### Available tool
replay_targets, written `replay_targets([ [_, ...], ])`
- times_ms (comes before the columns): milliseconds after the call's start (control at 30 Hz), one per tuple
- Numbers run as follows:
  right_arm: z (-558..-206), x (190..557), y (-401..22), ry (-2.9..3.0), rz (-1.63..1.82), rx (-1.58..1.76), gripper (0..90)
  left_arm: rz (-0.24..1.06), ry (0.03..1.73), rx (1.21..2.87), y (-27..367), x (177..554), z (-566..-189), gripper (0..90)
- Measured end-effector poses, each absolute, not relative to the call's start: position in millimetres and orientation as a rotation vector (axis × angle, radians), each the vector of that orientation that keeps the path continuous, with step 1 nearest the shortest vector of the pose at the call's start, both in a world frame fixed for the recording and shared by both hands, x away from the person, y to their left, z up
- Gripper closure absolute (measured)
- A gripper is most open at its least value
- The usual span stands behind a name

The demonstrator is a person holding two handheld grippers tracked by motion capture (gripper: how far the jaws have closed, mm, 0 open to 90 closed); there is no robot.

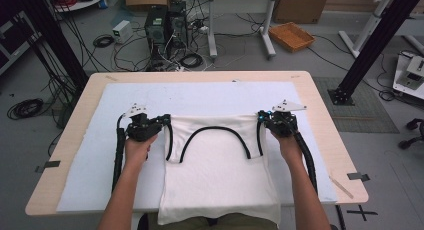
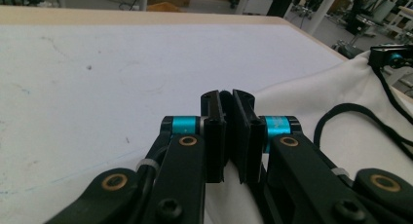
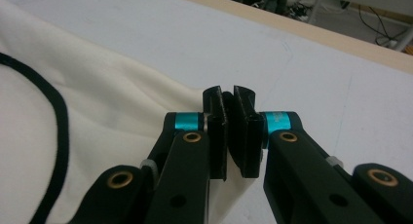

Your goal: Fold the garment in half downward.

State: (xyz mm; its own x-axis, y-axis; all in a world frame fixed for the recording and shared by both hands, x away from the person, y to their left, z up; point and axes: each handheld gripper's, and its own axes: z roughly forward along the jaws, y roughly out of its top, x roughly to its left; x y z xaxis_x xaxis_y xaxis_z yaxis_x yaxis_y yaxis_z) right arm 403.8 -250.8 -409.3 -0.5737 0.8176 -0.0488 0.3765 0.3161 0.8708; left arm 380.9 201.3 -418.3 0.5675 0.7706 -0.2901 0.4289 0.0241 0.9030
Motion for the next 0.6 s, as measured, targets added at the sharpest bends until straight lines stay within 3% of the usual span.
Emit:
replay_targets([
  [300, -400.7, 365.5, -261.5, 2.135, 1.370, 0.908, 84.9, 0.313, 0.899, 1.635, 207.6, 342.0, -418.1, 83.3],
  [600, -420.6, 323.8, -282.5, 2.214, 1.494, 0.827, 84.7, 0.206, 0.792, 1.681, 210.1, 304.5, -429.6, 83.0],
])
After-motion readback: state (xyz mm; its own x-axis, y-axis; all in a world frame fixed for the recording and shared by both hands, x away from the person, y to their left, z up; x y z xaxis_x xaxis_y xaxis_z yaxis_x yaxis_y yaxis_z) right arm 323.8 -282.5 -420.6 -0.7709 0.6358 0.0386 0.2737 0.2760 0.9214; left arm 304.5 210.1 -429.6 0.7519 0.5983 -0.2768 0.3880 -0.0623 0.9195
